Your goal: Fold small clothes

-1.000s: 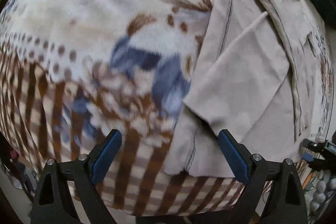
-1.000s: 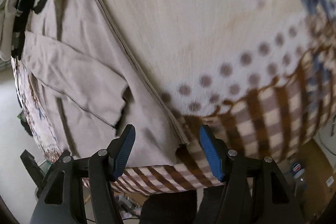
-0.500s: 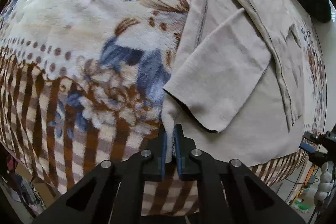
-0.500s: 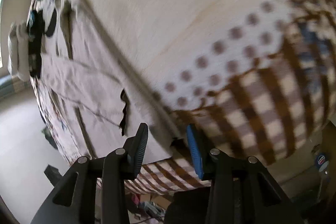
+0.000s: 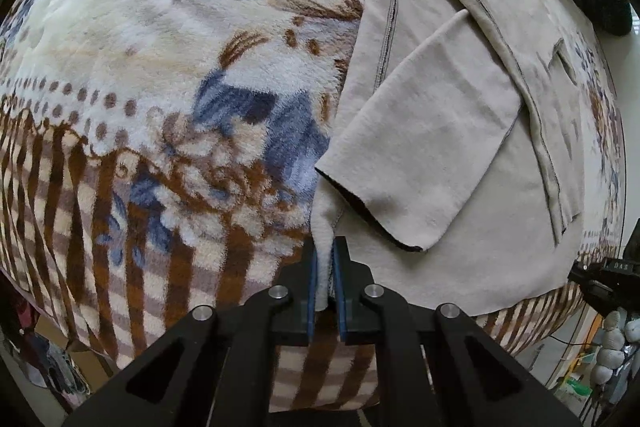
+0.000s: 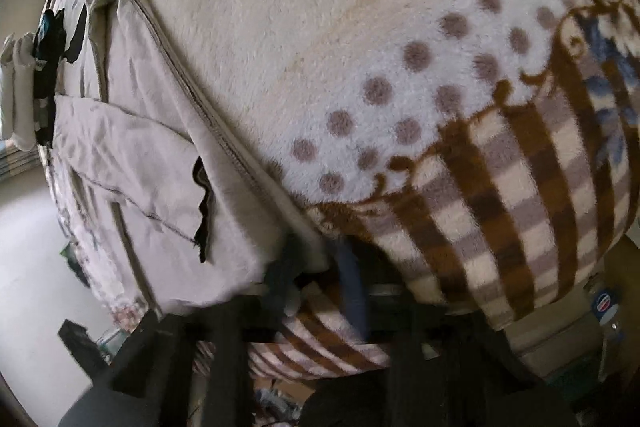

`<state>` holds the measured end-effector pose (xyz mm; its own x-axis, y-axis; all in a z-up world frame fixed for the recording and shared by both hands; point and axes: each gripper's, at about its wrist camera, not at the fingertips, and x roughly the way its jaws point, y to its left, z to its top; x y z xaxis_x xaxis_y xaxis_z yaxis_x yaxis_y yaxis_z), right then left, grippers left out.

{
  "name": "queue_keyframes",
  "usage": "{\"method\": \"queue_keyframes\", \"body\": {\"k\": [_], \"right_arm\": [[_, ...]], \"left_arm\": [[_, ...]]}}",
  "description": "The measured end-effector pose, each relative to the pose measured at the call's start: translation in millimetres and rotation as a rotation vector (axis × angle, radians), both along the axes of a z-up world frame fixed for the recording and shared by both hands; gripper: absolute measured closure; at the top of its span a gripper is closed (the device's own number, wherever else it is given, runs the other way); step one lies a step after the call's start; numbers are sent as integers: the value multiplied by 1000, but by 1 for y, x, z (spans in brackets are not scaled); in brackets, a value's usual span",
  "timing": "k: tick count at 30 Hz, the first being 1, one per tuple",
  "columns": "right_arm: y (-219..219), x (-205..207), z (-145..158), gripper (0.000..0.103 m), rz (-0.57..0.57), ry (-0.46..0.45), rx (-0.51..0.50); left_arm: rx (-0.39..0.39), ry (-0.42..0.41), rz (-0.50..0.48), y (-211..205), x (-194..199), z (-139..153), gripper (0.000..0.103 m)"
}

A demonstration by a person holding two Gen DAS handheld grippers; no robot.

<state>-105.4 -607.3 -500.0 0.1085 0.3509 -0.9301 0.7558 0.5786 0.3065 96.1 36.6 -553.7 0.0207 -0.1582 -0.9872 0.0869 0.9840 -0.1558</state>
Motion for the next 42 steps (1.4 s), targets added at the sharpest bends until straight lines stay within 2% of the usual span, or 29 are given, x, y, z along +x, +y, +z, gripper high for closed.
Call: {"method": "queue_keyframes", "body": {"k": [6,8,10,11,13,14,15,19,20,21,22,23,27,32,35,38,42], "right_arm": [[-22,-14,23,103,-74,36,-154],[-32,-17,22,103,-98,22,-115],[-38,-14,22,102,-113,-31,5],[-38,-9,22,98,-105,-56,56],[-35,0,22,69,-74,-76,97],[-31,6,19,46,-58,-90,123],[-26,12,16,42,-46,-93,138],[-5,27,-14,42,25,-27,154],[-2,28,-15,47,30,-32,128],[2,30,-13,64,37,-39,97],[5,31,-11,76,39,-51,92],[9,33,-7,94,34,-67,100],[15,37,22,95,34,-115,83],[8,52,68,96,36,-190,89],[-3,73,92,96,38,-238,84],[-13,111,105,96,29,-271,74],[-42,171,110,96,28,-298,23]], "left_arm": [[5,-17,-8,2,8,-1,97],[0,-12,-8,4,10,-1,97],[-15,-5,-4,7,12,-4,97],[-26,3,0,8,13,-6,96],[-49,15,18,14,15,-12,94],[-70,29,37,18,16,-16,94],[-95,45,58,23,17,-21,93],[-183,82,102,39,17,-32,90],[-183,76,89,39,17,-31,91],[-177,64,73,39,16,-29,91],[-162,46,57,38,15,-26,97],[-155,30,43,36,14,-22,99],[-183,-43,26,29,13,7,100],[-291,-124,134,39,32,53,100],[-347,-171,203,48,57,75,100],[-403,-200,250,50,96,87,100],[-391,-230,224,33,153,81,100]]}}
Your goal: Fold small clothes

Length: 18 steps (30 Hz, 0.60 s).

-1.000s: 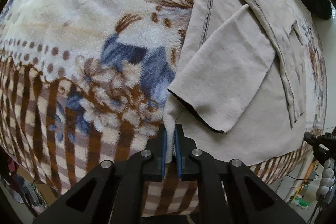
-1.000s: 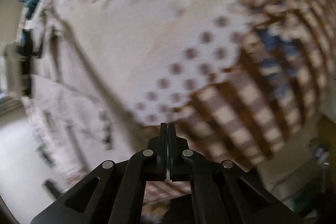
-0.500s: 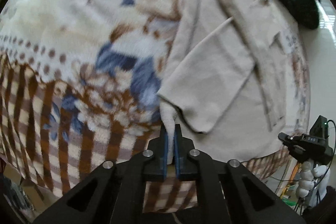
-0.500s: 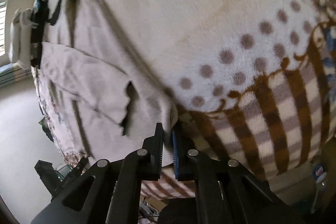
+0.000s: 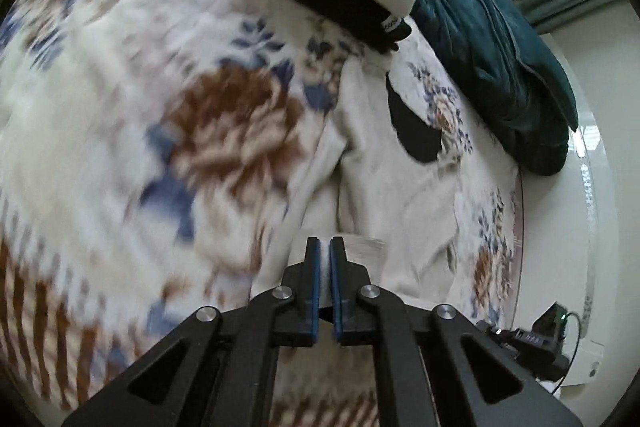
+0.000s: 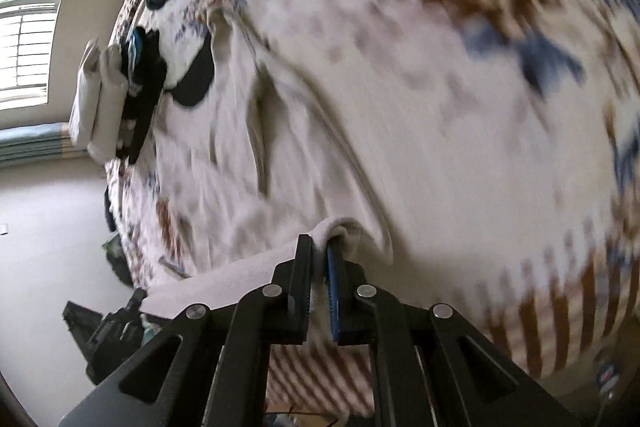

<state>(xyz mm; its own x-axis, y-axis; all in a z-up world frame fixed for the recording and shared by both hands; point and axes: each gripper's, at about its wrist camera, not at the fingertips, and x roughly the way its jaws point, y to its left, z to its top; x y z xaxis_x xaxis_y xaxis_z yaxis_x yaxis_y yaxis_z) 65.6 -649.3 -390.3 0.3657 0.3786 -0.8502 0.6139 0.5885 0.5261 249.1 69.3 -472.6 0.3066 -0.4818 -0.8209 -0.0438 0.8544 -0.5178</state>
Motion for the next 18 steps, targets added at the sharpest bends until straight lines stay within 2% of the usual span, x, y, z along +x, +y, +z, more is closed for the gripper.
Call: {"method": "queue_keyframes", "body": {"k": [4,7,8,10,11,12,14,16,18], "right_arm": [[-23,64,-9,96,-32,-5,-36],[-30,106,-30,94,-47,16,26],[-34,116,-33,93,-52,16,48],[-40,122,-29,80,-55,5,50],[-42,123,-24,63,-59,0,37],[-45,121,-16,60,-69,-15,11],[-46,114,-2,60,-61,-17,-56],[-42,108,10,60,-20,-2,-145],[-32,106,12,60,54,30,-199]], "left_arm": [[51,15,-23,-25,46,-27,100],[53,70,-31,-29,78,-54,97],[37,97,-13,-25,85,-61,97],[-34,139,35,-13,98,-70,96],[-65,151,56,-5,101,-71,93],[-95,157,75,2,104,-71,88],[-123,161,99,15,103,-68,64],[-104,145,74,19,98,-62,58],[-55,130,10,14,96,-56,58]]}}
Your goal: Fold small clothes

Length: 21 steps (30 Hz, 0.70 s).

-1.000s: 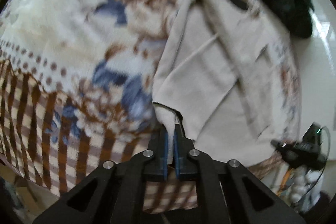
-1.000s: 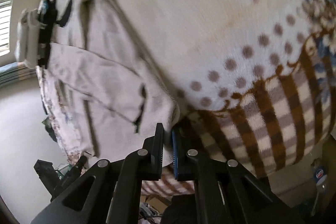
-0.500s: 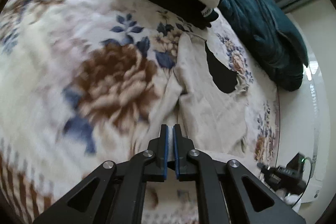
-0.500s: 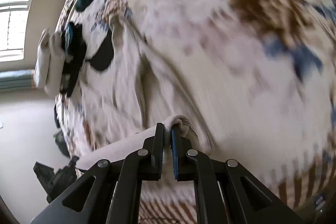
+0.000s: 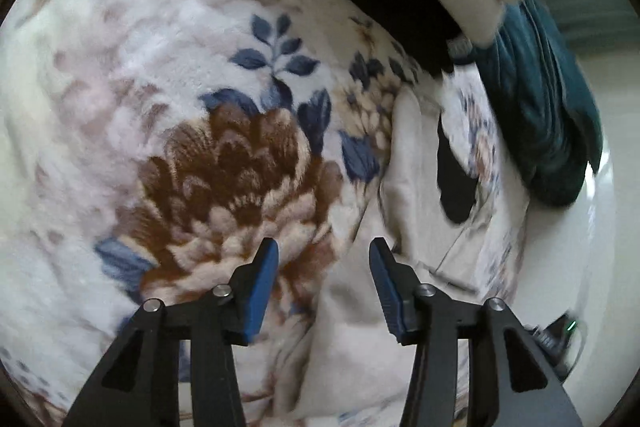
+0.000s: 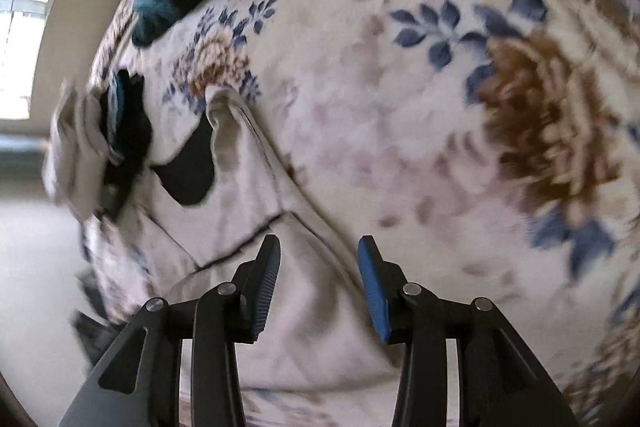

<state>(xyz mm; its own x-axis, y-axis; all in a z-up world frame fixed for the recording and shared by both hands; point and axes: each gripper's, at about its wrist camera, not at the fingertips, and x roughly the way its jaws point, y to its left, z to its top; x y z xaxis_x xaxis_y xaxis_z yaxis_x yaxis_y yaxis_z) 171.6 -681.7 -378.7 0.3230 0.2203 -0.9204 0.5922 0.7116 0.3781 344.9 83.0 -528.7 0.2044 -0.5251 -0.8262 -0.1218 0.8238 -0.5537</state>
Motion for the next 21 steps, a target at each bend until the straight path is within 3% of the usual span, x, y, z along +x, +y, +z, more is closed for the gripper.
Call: {"method": "queue_keyframes", "body": {"k": [6,9,10,11,12,21], "right_arm": [[14,10,-23,60,96,29,-18],[18,23,-36,60,104,3,19],[20,25,-38,62,105,-10,19],[22,27,-38,78,102,-22,2],[24,30,-38,95,107,-20,-23],[6,29,-18,100,47,-19,-96]], "left_arm": [[92,-35,-217,-44,1,-9,58],[123,-45,-252,-60,4,-18,61],[143,-73,-253,-64,4,-17,78],[173,-90,-258,-68,4,-17,99],[186,-94,-261,-71,6,-17,98],[238,-172,-196,-78,9,11,99]]}}
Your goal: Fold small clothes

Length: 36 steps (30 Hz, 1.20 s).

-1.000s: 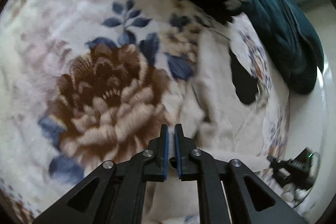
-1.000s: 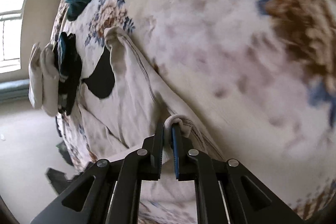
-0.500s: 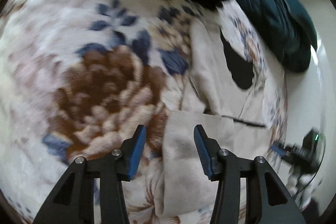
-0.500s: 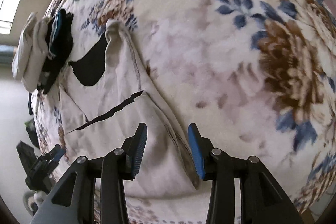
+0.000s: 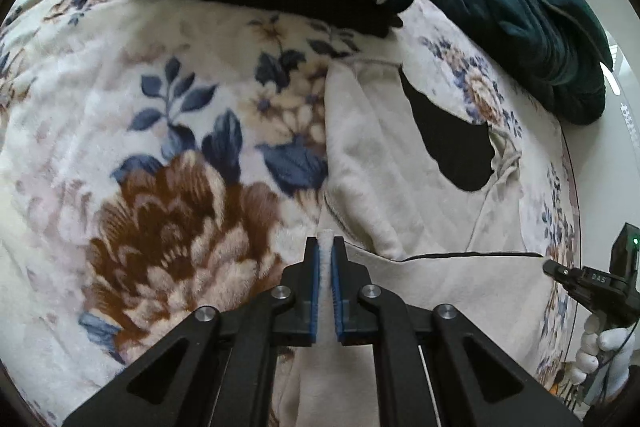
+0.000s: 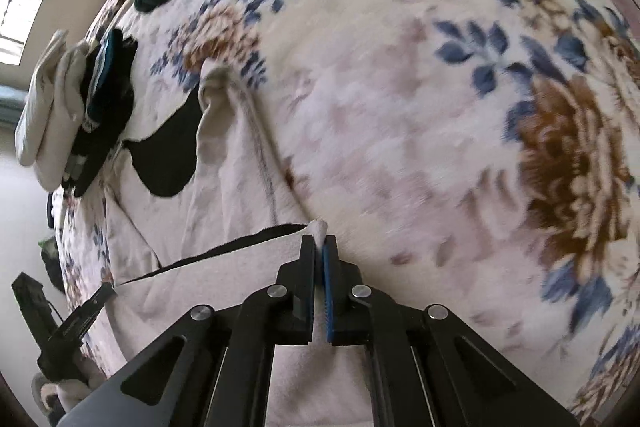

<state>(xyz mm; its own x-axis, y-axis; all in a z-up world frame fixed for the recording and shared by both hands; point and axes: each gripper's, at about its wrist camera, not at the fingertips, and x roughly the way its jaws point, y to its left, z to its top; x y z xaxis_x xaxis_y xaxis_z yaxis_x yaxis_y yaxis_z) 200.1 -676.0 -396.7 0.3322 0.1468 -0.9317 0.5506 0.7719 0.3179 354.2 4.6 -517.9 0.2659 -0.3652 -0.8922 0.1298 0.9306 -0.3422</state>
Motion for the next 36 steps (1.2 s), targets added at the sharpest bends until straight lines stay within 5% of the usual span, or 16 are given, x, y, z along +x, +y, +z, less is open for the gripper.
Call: {"method": "queue_keyframes", "body": {"k": [6,10,12,14,16,23,28,30,31,32,33,36], "right_arm": [[-1,13,-16,100,44,63,16],[-2,32,-20,94,84,125,55],[-6,40,-8,57,78,84,93],[-11,53,4,47,75,11,131],[-16,77,6,47,80,2,120],[-36,166,-22,47,83,24,143],[-26,209,-50,47,157,108,164],[-20,218,-55,50,192,125,142],[-17,220,-54,55,203,116,123],[-15,219,-52,74,214,109,115],[-12,220,-50,90,226,100,112],[-7,215,-35,95,224,50,114]], "left_arm": [[25,101,51,2,12,-30,98],[-49,178,124,16,22,-27,93],[-96,154,148,22,29,-9,73],[-121,98,131,19,44,8,31],[-118,65,109,10,67,14,31],[27,58,-64,-51,143,-21,31],[130,36,-209,-88,161,-38,33],[119,-8,-255,-94,157,-34,48],[134,-20,-272,-97,155,-33,77],[132,-20,-289,-98,154,-32,96],[122,-31,-306,-99,150,-30,97],[134,-101,-337,-102,139,-14,99]]}}
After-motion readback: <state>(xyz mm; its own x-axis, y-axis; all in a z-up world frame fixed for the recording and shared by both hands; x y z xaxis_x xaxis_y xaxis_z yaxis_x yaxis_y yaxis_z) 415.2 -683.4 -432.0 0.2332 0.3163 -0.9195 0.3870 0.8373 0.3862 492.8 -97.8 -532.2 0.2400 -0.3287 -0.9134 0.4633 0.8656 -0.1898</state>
